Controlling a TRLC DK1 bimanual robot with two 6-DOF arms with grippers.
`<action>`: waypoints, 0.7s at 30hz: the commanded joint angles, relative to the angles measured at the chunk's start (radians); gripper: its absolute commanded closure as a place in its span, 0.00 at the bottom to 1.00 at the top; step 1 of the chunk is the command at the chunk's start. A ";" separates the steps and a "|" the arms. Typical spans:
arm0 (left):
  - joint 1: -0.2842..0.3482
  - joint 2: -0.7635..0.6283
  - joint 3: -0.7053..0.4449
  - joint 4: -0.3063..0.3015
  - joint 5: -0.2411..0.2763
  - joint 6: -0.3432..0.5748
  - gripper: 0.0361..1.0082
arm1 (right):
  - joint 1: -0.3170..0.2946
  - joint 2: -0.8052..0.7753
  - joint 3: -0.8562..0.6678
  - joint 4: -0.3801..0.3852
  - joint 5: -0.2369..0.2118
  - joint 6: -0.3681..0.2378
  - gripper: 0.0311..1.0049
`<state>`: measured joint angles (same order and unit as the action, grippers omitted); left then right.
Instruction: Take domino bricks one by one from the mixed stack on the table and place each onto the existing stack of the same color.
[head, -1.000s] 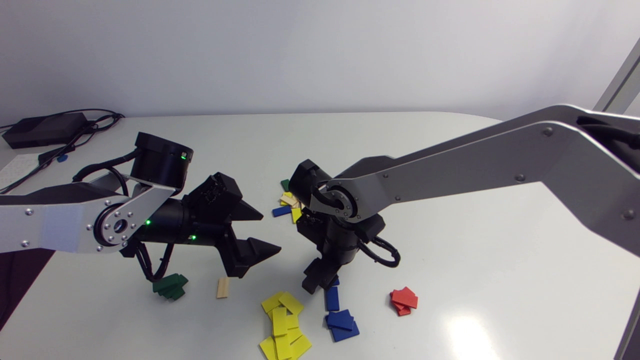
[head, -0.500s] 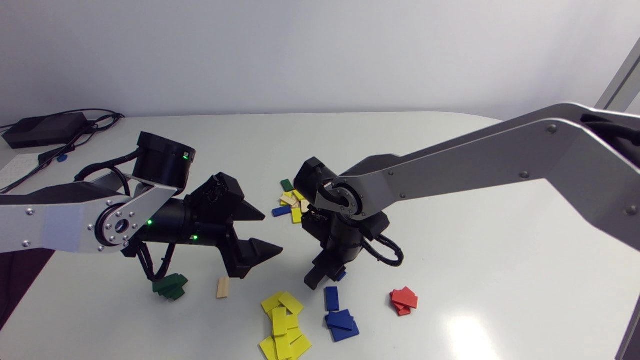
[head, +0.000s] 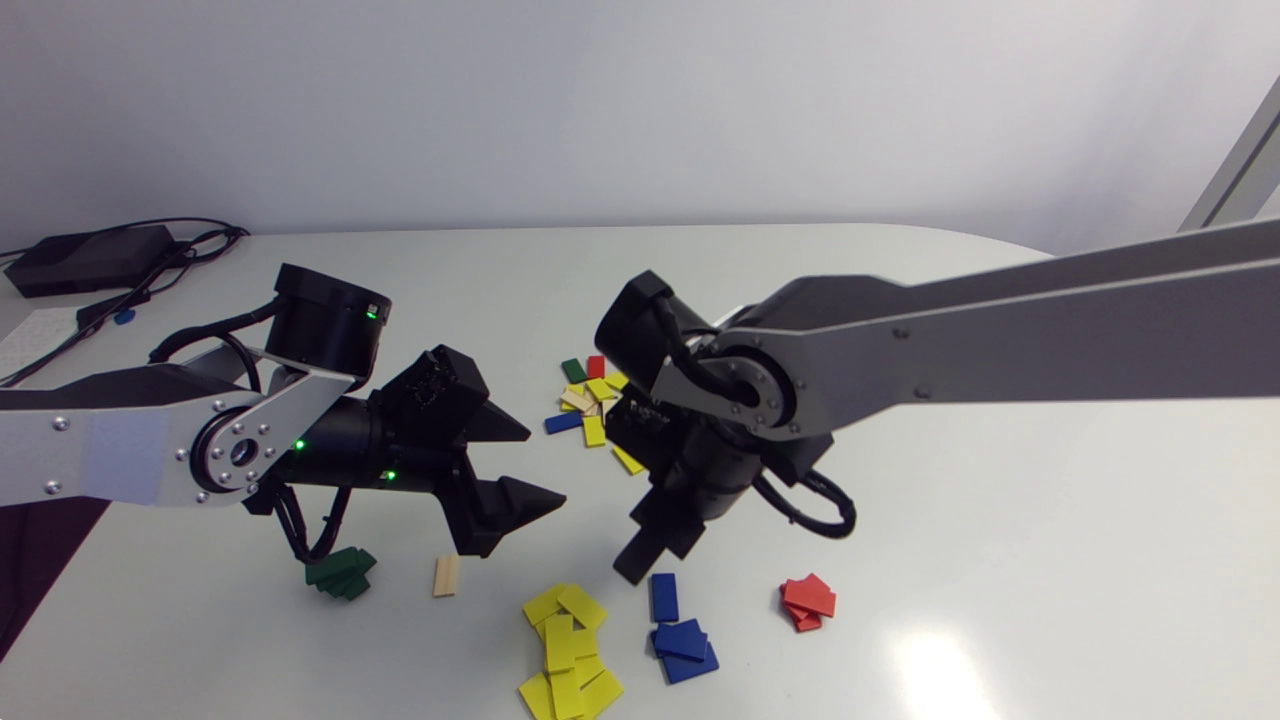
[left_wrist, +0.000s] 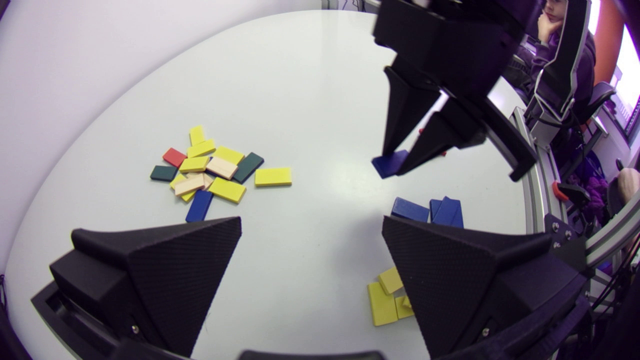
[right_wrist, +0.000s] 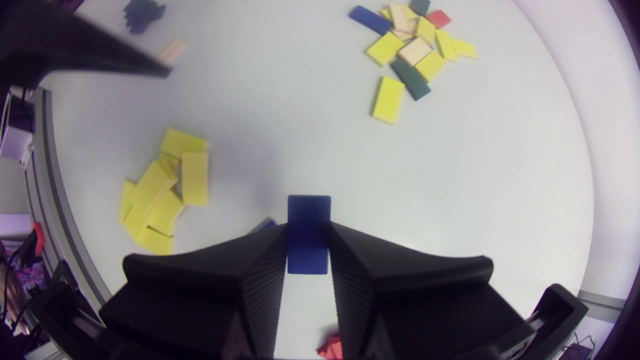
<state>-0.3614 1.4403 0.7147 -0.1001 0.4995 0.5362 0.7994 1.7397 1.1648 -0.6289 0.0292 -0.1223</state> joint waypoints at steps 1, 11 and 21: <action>-0.007 0.012 0.011 -0.004 0.001 -0.021 0.00 | 0.043 -0.031 -0.080 -0.018 -0.008 0.004 0.90; -0.017 0.000 -0.004 -0.004 0.001 -0.022 0.00 | 0.104 -0.058 -0.209 0.038 -0.035 0.003 0.90; -0.025 -0.004 -0.008 -0.006 0.001 -0.024 0.00 | 0.123 -0.068 -0.217 0.043 -0.046 -0.004 0.90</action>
<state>-0.3775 1.4399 0.7143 -0.1001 0.4995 0.5358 0.9112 1.6833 0.9592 -0.5945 -0.0158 -0.1230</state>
